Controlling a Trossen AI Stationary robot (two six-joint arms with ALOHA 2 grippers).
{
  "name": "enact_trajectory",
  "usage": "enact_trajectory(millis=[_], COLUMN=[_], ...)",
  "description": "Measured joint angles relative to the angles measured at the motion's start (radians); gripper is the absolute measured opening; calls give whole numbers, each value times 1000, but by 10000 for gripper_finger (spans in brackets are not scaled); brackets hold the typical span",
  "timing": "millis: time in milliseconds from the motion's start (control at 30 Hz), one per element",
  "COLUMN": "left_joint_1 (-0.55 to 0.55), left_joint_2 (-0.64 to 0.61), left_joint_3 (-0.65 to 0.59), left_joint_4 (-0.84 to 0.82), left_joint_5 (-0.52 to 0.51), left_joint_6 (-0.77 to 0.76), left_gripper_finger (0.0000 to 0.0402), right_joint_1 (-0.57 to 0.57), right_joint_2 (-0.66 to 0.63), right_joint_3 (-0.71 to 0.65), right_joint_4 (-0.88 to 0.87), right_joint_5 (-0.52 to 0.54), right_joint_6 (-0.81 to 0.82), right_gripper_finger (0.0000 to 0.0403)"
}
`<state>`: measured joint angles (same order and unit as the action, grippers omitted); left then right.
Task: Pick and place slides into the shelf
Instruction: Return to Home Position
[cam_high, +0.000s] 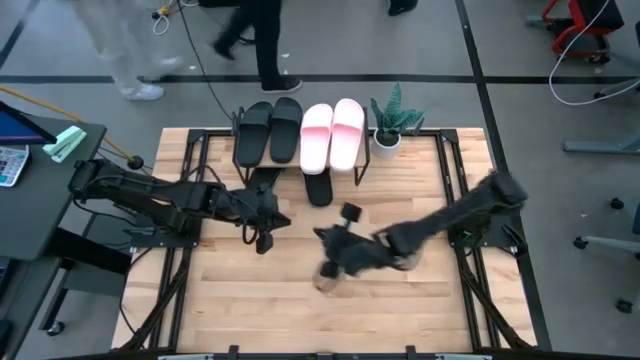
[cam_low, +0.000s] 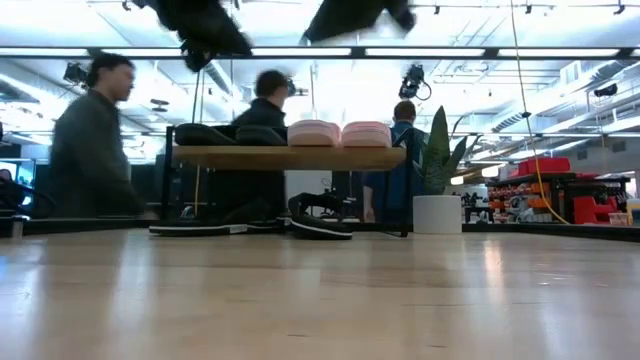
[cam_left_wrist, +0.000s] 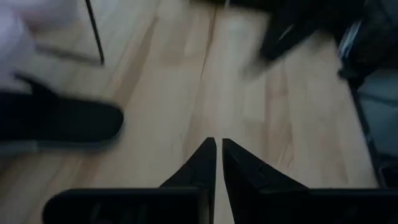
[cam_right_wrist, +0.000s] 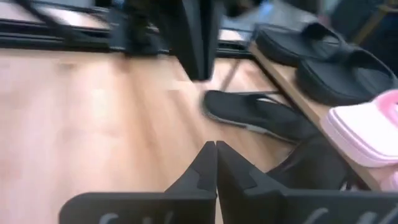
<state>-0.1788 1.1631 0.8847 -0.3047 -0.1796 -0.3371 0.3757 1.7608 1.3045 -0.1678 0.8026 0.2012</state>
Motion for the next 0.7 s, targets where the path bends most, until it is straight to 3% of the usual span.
enact_trajectory(millis=[200,433,600,700], left_joint_1=[40,65,64,64], left_joint_2=[-95,-431,-660,-767], left_joint_3=[0,0,-6,-37], left_joint_4=[-91,-198,-321,-329], left_joint_5=[-1,7,4,4], left_joint_6=[-44,-11,-8,-10], left_gripper_finger=[23,20,30,34], right_joint_1=[147,242,256,255], right_joint_2=[-230,-445,-532,-582], right_joint_3=[0,-2,-3,-34], right_joint_4=[-200,-442,-637,-652], right_joint_5=[-9,5,86,144], right_joint_6=[5,113,215,242], right_gripper_finger=[2,3,9,13])
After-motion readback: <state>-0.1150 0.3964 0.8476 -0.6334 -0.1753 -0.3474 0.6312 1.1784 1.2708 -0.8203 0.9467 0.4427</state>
